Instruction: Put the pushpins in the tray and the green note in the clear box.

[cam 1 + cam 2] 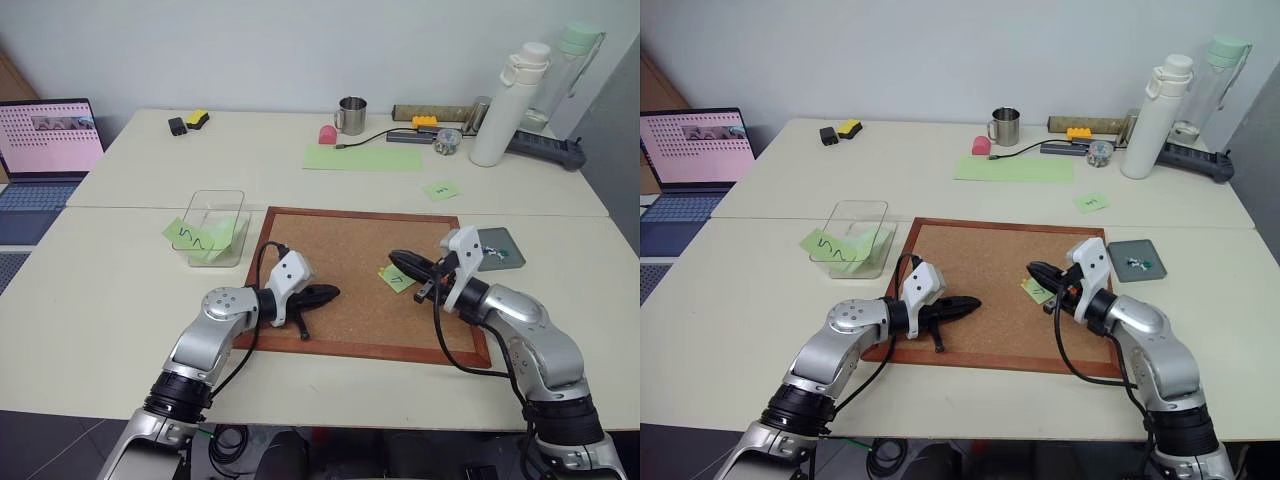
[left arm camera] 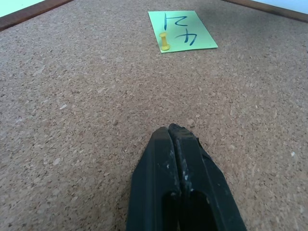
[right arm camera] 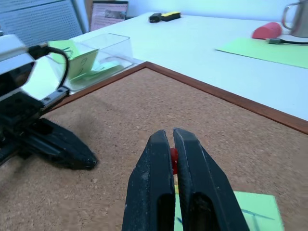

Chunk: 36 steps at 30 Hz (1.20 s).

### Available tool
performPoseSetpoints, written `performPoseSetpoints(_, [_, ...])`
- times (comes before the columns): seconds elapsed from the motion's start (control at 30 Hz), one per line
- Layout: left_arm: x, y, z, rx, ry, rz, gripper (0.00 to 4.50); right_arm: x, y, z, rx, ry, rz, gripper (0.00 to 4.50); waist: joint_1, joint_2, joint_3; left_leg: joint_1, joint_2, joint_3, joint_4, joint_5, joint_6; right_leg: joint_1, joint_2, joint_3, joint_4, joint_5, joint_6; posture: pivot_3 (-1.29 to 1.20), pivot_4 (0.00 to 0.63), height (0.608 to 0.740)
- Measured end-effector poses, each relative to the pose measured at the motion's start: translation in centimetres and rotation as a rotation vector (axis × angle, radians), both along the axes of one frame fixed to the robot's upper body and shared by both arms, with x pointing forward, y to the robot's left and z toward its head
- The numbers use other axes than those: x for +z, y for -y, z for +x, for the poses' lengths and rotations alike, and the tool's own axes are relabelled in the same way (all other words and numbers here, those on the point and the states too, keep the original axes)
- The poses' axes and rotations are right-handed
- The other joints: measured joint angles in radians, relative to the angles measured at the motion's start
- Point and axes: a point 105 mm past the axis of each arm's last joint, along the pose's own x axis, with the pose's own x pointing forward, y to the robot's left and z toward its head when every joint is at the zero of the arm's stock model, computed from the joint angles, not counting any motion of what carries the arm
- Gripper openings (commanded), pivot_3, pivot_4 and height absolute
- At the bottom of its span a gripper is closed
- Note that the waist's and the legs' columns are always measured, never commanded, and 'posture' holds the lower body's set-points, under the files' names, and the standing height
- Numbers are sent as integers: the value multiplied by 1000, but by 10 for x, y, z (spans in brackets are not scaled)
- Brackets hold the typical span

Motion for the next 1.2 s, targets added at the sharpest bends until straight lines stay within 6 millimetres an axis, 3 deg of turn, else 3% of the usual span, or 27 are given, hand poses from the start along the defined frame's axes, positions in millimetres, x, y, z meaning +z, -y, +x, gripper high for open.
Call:
performPoseSetpoints(0.1, [0,0,-1,-1,-2,0,0,9,30,22,-167,17,11,42,0,0,0,0,0,1,0,0,0,0,0,1,0,0,0,0,150,740])
performPoseSetpoints(0.2, [-1,1,-3,-6,-3,-2,0,11,89,45,-420,24,-61,42,1,0,0,0,-1,2,0,0,0,0,-1,1,-1,0,0,0,150,740])
performPoseSetpoints(0.37, [-1,-2,-4,1,-3,-2,0,-2,136,56,-576,-32,-130,42,0,0,0,0,0,3,-1,0,0,-1,0,2,0,0,0,0,150,740])
performPoseSetpoints(0.47, [-1,-3,-4,4,-2,-3,0,-14,143,58,-594,-81,-118,42,-2,0,0,0,0,4,0,0,0,-1,0,3,0,0,0,0,150,740])
performPoseSetpoints(0.57, [-1,-3,-4,4,0,-3,0,-21,145,60,-599,-103,-104,624,-1,0,0,0,0,4,-1,0,0,-1,0,3,0,0,0,0,150,740])
performPoseSetpoints(1.03, [-1,-3,-7,0,2,0,0,-15,144,65,-593,-63,-90,3617,-1,0,0,0,0,4,-1,0,0,-1,0,3,0,0,0,0,150,740])
performPoseSetpoints(1.2, [-1,-3,-7,-1,2,0,0,-8,135,61,-529,-18,-85,3617,-1,0,0,0,0,4,-1,0,0,-1,0,3,0,0,0,0,150,740])
